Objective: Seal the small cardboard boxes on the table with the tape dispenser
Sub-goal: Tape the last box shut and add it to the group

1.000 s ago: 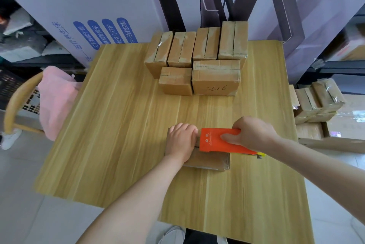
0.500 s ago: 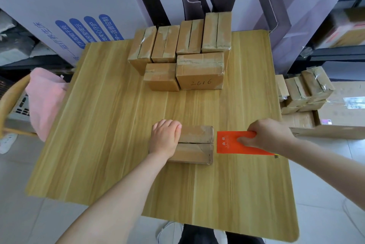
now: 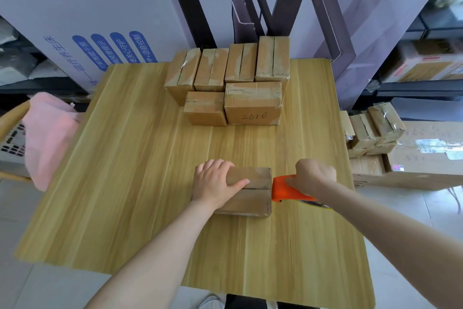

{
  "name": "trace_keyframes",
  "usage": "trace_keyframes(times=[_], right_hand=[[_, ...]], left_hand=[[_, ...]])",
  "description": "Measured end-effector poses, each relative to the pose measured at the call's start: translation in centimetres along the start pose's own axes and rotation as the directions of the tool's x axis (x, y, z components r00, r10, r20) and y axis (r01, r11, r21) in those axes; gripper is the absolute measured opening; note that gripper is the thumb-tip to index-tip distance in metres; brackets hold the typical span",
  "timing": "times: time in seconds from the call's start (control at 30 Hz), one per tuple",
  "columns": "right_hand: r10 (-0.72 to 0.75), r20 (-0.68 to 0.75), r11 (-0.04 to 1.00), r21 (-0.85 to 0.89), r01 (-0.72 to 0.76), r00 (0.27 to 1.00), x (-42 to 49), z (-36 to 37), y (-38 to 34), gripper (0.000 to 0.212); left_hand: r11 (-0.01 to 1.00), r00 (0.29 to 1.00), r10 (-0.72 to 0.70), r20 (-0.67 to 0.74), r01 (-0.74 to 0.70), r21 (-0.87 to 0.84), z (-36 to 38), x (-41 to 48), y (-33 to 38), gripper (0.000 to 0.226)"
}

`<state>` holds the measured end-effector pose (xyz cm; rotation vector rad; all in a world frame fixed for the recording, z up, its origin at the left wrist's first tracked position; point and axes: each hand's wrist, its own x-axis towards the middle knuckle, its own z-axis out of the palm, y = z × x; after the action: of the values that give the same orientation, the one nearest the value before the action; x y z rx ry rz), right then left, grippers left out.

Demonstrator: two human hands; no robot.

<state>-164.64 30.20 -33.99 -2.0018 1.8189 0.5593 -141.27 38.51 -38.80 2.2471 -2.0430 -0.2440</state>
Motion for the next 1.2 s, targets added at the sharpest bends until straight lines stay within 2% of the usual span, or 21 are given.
trace_keyframes(times=[0.1,0.17,0.23,0.33,0.4,0.47,0.53,0.57,0.63,0.7,0.77,0.97,1.13,1.2], right_hand=[[0.041,-0.106,0.997,0.069,-0.034,0.994,-1.2,0.0,1.1,0.042],[0.095,-0.167,0.98,0.188,-0.063,0.981,-2.1,-0.6,2.1,0.051],[0.086,-0.216,0.938,0.346,-0.006,0.973,-3.0,-1.3,2.7,0.054],[0.023,-0.287,0.769,0.618,0.166,0.958,-5.2,-2.3,2.4,0.052],[-0.015,-0.319,0.599,0.756,0.264,0.948,-6.9,-3.0,1.7,0.048],[-0.053,-0.344,0.465,0.822,0.328,0.937,-8.4,-3.7,0.8,0.042],[-0.074,-0.368,0.374,0.851,0.368,0.927,-9.7,-4.5,-0.1,0.036],[-0.084,-0.378,0.335,0.861,0.383,0.922,-10.2,-5.0,-0.5,0.035],[-0.099,-0.401,0.28,0.867,0.412,0.911,-11.0,-6.0,-1.2,0.037],[-0.104,-0.436,0.251,0.858,0.448,0.894,-11.8,-7.2,-1.8,0.036],[-0.105,-0.476,0.239,0.84,0.486,0.873,-12.5,-8.1,-2.4,0.034],[-0.07,-0.551,0.279,0.79,0.546,0.832,-13.7,-9.7,-3.0,0.03],[-0.026,-0.576,0.339,0.764,0.549,0.817,-14.3,-9.8,-3.3,0.033],[-0.031,-0.578,0.333,0.763,0.554,0.815,-14.6,-9.9,-3.5,0.031]], left_hand=[[0.999,0.999,-0.044,0.028,0.044,-0.028,-0.5,-0.2,0.0,0.072],[0.98,0.987,-0.161,0.019,0.162,-0.115,-0.9,-0.9,0.0,0.064],[0.926,0.942,-0.337,-0.002,0.331,-0.183,-1.2,-2.0,0.0,0.058],[0.8,0.822,-0.562,0.092,0.568,-0.191,-1.6,-4.1,-0.4,0.061],[0.756,0.784,-0.589,0.197,0.621,-0.21,-2.1,-5.2,-0.7,0.064],[0.757,0.793,-0.561,0.236,0.607,-0.241,-3.1,-5.5,-0.7,0.058],[0.723,0.83,-0.512,0.221,0.556,-0.411,-5.1,-4.9,-0.2,0.045],[0.653,0.849,-0.481,0.218,0.513,-0.556,-6.6,-4.3,0.2,0.039],[0.418,0.886,-0.388,0.252,0.413,-0.809,-10.9,-2.9,1.2,0.03],[0.231,0.92,-0.256,0.298,0.357,-0.905,-15.2,-1.7,2.1,0.035],[0.165,0.938,-0.144,0.315,0.337,-0.927,-18.5,-1.2,2.7,0.039],[0.163,0.976,-0.06,0.208,0.215,-0.963,-23.4,-1.6,3.5,0.027],[0.303,0.989,-0.029,0.143,0.145,-0.942,-23.7,-2.6,4.0,0.029],[0.318,0.99,-0.025,0.138,0.139,-0.938,-23.5,-2.8,4.2,0.03]])
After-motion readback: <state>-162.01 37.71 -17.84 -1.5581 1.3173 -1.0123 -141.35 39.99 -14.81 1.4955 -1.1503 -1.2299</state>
